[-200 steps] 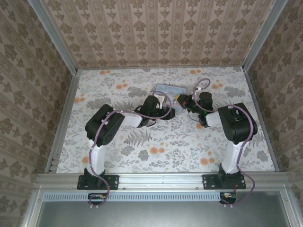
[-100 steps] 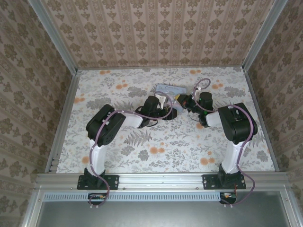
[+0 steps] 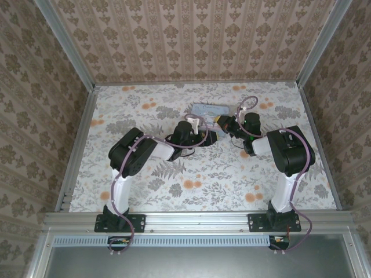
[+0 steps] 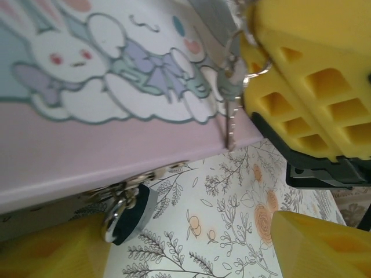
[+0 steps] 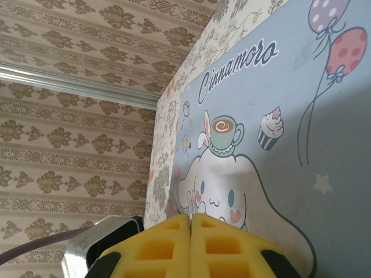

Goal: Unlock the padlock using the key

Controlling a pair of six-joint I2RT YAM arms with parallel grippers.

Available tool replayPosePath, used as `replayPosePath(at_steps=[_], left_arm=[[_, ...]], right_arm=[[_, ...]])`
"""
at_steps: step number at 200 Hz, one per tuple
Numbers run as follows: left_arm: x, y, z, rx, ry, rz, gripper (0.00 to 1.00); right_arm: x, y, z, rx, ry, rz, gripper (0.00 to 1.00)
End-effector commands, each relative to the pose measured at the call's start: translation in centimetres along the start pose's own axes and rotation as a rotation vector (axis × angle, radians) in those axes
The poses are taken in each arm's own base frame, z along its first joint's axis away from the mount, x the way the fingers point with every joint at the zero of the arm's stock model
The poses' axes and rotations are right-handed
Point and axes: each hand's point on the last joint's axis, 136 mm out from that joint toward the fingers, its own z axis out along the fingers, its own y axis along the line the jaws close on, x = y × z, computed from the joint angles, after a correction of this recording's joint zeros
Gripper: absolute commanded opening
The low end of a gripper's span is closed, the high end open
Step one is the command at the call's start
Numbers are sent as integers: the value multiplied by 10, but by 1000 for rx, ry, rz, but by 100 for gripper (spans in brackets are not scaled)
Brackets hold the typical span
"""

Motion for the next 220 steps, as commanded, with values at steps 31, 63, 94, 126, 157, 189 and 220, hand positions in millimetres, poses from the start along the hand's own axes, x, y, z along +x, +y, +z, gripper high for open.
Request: replayPosePath(at_steps=[31, 63, 94, 126, 157, 189, 220], left_arm=[[-3, -3, -4, 33, -48, -52, 72], [2, 1, 0, 17, -53, -61, 69], [6, 6, 8, 0, -50, -80, 68], [13, 14, 14, -54, -30, -75, 66], [13, 21, 15, -85, -33, -74, 58], [12, 22, 15, -87, -42, -74, 46], [9, 14, 14, -57, -63, -81, 48]], right_arm=[[3, -5, 0, -9, 10, 2, 0], [4, -7, 0, -7, 11, 4, 0], [5, -9, 0, -4, 12, 8, 0], [5, -9, 0, -3, 13, 9, 0], [6, -10, 0, -1, 15, 9, 0], [6, -11, 0, -2, 16, 11, 0], [6, -12, 0, 0, 17, 12, 0]])
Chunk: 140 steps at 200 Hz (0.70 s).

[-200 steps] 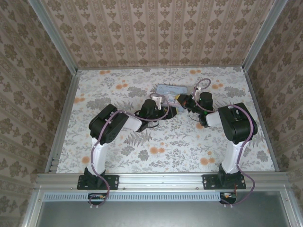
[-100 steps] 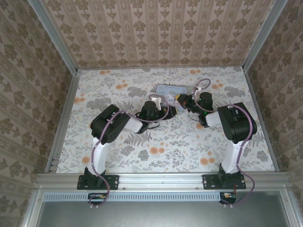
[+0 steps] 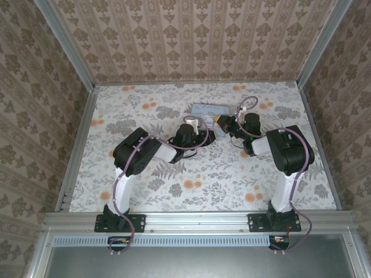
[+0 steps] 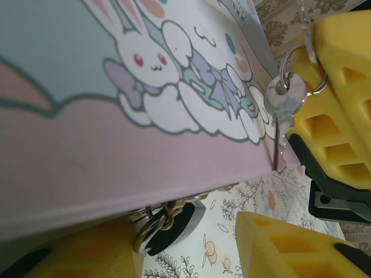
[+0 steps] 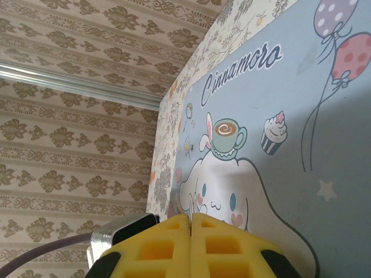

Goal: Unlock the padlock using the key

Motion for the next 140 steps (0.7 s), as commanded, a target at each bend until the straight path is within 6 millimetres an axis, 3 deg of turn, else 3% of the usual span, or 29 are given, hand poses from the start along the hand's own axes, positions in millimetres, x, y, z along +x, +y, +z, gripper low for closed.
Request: replayPosePath(at_steps=[1, 36, 88, 140], left_arm=[[11, 3, 3, -5, 16, -16, 49], [11, -10, 3, 29, 7, -24, 56], [7, -29, 0, 65, -28, -37, 56], [9, -14, 0, 23, -49, -72, 56]], right_arm=[[7, -12, -1, 13, 23, 21, 0], [8, -13, -1, 15, 24, 24, 0], [9, -16, 0, 16, 25, 28, 0], [9, -17, -1, 15, 26, 30, 0]])
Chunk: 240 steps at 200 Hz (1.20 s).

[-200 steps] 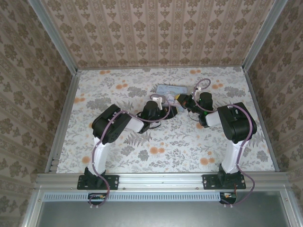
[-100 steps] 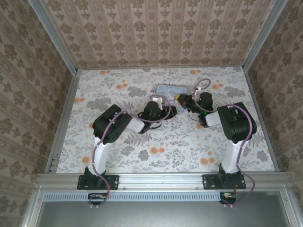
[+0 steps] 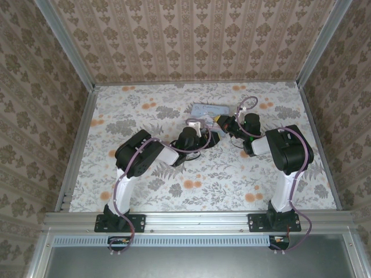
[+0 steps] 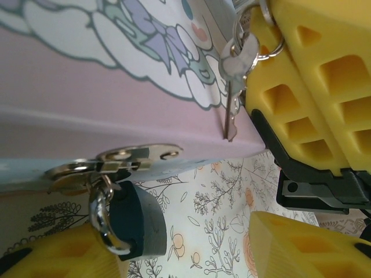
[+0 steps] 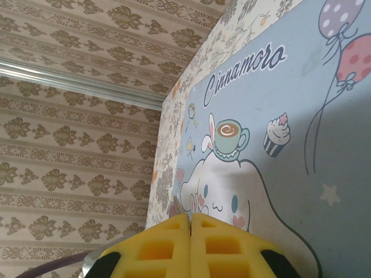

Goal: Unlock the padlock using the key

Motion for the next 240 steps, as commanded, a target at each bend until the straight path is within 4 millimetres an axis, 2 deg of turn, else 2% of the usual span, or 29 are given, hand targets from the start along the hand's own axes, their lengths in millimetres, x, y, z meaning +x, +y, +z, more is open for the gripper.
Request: replayPosePath(at_steps=[1, 63, 106, 165, 201, 240], left_arm=[[-2, 3, -2, -8, -29, -26, 56], [-7, 25, -4, -58, -47, -60, 56], [-8, 33, -4, -72, -50, -69, 50], [-7, 40, -2, -82, -46, -77, 39], [-5, 43, -2, -85, -39, -86, 27], [-5, 46, -4, -83, -33, -105, 16]], right_arm=[[9, -17, -2, 28, 25, 34, 0], [9, -18, -4, 29, 22, 37, 0], [9, -19, -4, 31, 22, 38, 0], [9, -20, -4, 32, 23, 38, 0], [9, -20, -5, 32, 24, 40, 0], [5, -8, -6, 8, 22, 34, 0]])
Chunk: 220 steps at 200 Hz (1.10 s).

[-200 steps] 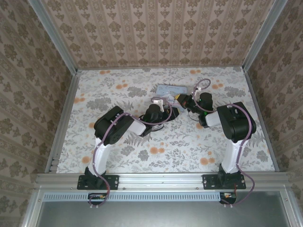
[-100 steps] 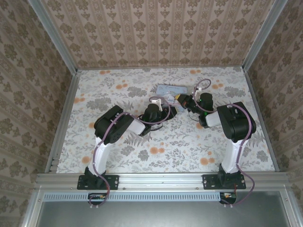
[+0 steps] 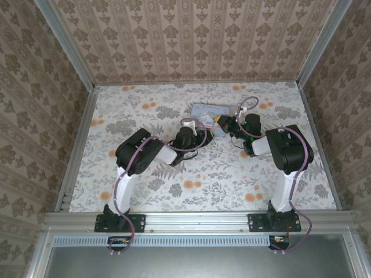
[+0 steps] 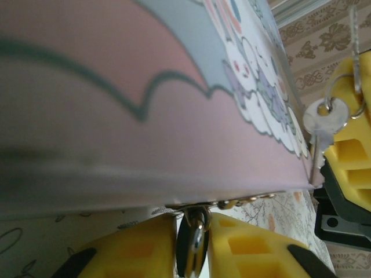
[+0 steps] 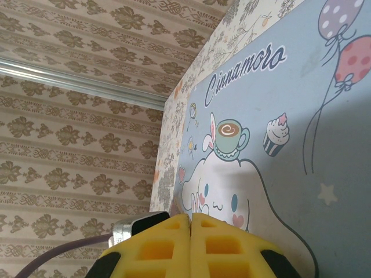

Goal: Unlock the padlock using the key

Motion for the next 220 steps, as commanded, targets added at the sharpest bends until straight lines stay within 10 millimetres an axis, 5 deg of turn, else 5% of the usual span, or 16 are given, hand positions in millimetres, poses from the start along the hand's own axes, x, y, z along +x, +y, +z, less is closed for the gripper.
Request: replayPosePath(at_steps=[1, 48, 78, 144, 220], left_arm=[[9, 19, -1, -34, 27, -38, 15], [-2, 13, -9, 4, 28, -98, 1], [-13, 10, -20, 16, 22, -130, 0], [-28, 1, -40, 99, 49, -244, 0], [-44, -22, -52, 204, 72, -344, 0]], right_arm=[[5, -7, -4, 19, 21, 31, 0], [-6, 40, -19, -51, -3, -9, 0], [9, 52, -37, -46, 13, -27, 0], [83, 25, -60, 25, 95, 19, 0], [107, -6, -67, 96, 94, 94, 0]])
